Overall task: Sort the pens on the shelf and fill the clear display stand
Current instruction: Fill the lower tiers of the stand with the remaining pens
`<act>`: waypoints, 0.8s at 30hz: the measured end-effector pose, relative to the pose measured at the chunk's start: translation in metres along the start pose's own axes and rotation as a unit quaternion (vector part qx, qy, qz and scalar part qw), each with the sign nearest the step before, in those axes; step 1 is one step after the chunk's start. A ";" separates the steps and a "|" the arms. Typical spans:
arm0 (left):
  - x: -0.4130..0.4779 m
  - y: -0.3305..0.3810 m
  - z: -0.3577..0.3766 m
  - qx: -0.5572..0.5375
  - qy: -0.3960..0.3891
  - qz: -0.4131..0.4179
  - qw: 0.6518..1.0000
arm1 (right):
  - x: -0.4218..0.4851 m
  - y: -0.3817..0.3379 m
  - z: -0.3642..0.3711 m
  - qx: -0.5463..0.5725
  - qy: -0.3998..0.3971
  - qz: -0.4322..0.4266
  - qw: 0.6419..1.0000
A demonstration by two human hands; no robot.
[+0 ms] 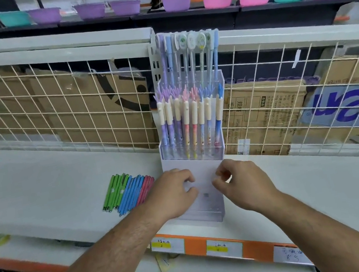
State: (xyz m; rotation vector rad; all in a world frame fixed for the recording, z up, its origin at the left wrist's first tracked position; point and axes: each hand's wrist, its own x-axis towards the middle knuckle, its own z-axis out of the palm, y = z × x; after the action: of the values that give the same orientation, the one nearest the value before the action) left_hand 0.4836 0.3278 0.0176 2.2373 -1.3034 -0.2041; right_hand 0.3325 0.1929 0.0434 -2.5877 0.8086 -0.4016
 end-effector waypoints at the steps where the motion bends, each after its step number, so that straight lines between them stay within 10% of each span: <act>1: 0.000 -0.004 -0.002 -0.002 0.000 0.000 1.000 | 0.000 -0.003 0.003 -0.003 -0.009 0.000 1.000; 24: -0.004 -0.231 -0.080 0.026 -0.072 -0.186 0.980 | 0.050 -0.200 0.151 -0.016 -0.040 0.036 0.998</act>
State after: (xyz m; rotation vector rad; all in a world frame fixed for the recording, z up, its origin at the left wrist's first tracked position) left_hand 0.6882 0.4512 -0.0354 2.5375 -0.9554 -0.4818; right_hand 0.5257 0.3568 0.0080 -2.5777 0.8851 -0.2642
